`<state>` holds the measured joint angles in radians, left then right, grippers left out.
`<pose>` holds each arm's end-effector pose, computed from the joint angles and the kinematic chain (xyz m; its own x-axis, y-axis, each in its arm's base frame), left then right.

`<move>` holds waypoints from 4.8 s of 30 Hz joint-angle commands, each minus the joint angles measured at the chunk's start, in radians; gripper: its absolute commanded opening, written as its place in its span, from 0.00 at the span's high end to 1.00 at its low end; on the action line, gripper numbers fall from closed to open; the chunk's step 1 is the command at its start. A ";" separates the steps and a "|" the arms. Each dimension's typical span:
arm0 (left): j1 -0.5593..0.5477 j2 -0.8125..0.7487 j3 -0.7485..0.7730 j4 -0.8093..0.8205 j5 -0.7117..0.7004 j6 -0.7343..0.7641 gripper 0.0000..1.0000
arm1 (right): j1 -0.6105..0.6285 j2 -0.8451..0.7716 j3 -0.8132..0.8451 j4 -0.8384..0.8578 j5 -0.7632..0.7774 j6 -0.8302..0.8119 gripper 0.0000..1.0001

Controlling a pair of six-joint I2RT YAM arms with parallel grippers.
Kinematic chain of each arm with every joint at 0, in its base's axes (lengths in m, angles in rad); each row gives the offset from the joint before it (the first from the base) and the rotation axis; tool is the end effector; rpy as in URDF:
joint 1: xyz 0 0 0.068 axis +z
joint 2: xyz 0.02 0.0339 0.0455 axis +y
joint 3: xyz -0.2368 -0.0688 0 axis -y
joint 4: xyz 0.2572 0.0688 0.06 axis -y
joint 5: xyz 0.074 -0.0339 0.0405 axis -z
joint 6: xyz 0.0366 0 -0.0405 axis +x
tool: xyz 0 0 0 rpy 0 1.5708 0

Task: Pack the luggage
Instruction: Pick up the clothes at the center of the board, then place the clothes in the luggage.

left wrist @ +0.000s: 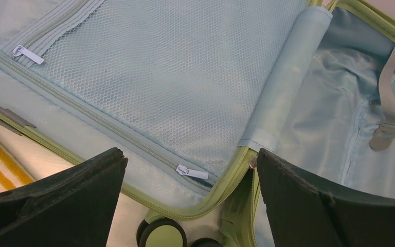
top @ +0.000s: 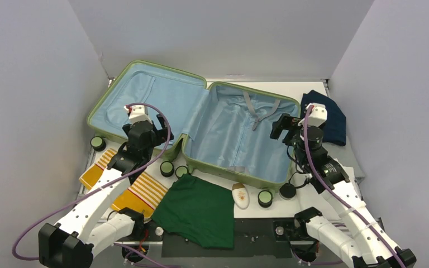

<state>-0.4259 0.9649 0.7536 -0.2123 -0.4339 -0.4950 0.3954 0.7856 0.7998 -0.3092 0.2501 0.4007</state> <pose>0.2312 -0.0880 0.2688 -0.3417 -0.3183 -0.8843 -0.1551 0.9471 -0.2810 0.2007 0.0739 0.3128 -0.3074 0.2812 -0.9091 -0.0377 0.9510 0.3070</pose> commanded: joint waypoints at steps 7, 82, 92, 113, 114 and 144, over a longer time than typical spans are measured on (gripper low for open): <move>-0.004 -0.082 -0.008 0.065 0.108 0.049 0.03 | -0.078 0.152 0.156 -0.052 0.161 0.232 0.00; -0.062 -0.085 -0.013 0.029 0.175 0.055 0.04 | -0.905 0.806 0.048 0.573 -0.253 0.508 1.00; -0.063 -0.112 -0.014 0.029 0.187 0.050 0.04 | -0.815 0.748 0.203 0.421 -0.080 0.472 1.00; -0.070 -0.123 -0.019 0.024 0.170 0.048 0.04 | -0.679 0.663 0.476 0.312 -0.038 0.516 1.00; -0.071 -0.122 -0.019 0.024 0.170 0.047 0.04 | -0.675 0.658 0.498 0.298 -0.032 0.517 1.00; -0.065 -0.122 -0.018 0.011 0.086 0.055 0.04 | -0.250 0.883 1.342 0.061 -0.687 0.426 1.00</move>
<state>-0.4919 0.8585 0.7296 -0.2089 -0.3023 -0.4484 0.1192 1.6150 2.0876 -0.2863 -0.1665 0.7612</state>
